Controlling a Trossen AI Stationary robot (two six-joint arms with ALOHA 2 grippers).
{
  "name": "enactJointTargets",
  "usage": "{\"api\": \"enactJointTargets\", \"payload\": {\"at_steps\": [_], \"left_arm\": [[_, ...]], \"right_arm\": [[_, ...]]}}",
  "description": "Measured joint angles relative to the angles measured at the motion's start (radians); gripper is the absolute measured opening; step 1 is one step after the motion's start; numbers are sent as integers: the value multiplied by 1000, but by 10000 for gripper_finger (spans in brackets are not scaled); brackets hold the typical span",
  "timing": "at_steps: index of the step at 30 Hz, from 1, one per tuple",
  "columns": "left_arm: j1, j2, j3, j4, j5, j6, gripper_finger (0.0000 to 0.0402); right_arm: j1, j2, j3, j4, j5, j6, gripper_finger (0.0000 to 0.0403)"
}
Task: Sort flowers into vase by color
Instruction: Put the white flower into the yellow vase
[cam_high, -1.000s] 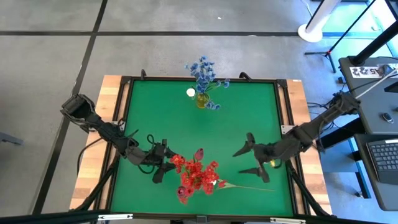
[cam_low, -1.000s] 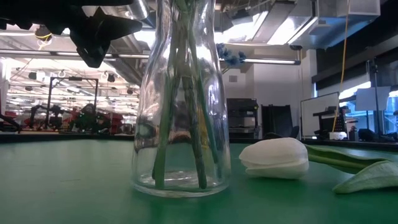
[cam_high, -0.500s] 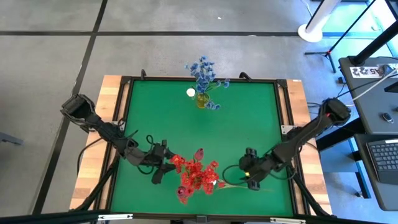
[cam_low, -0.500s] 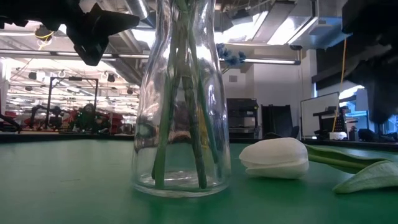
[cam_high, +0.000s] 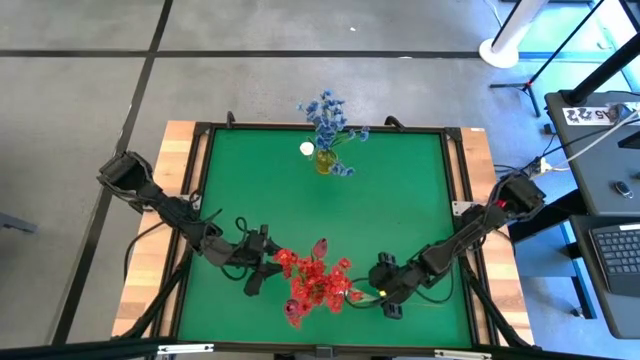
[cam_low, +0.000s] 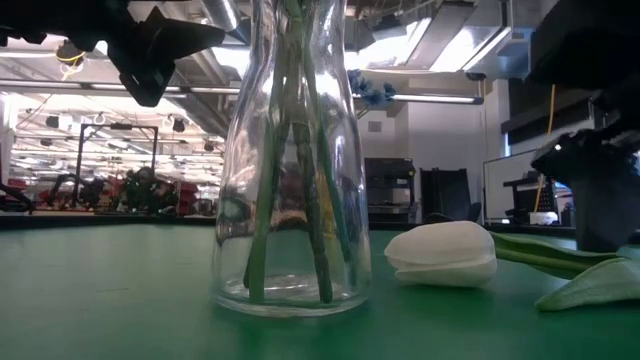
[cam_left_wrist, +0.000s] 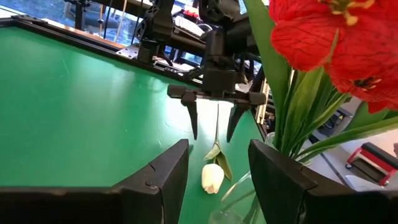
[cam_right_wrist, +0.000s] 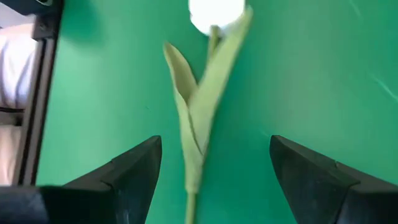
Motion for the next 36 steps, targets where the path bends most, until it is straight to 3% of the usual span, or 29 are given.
{"api": "enactJointTargets", "payload": {"at_steps": [11, 19, 22, 28, 36], "left_arm": [[1, 0, 0, -1, -1, -4, 163], [1, 0, 0, -2, -1, -21, 163], [0, 0, 0, -4, -25, -20, 163], [1, 0, 0, -5, -43, -20, 163], [1, 0, 0, -5, -44, -20, 163]], "right_arm": [[0, 113, 96, -11, 13, -51, 298], [3, 149, 136, -145, 88, -41, 292], [2, 150, 157, -234, 139, -40, 264], [1, 151, 198, -390, 191, -42, 173], [-18, 151, 201, -421, 193, -102, 67]]}}
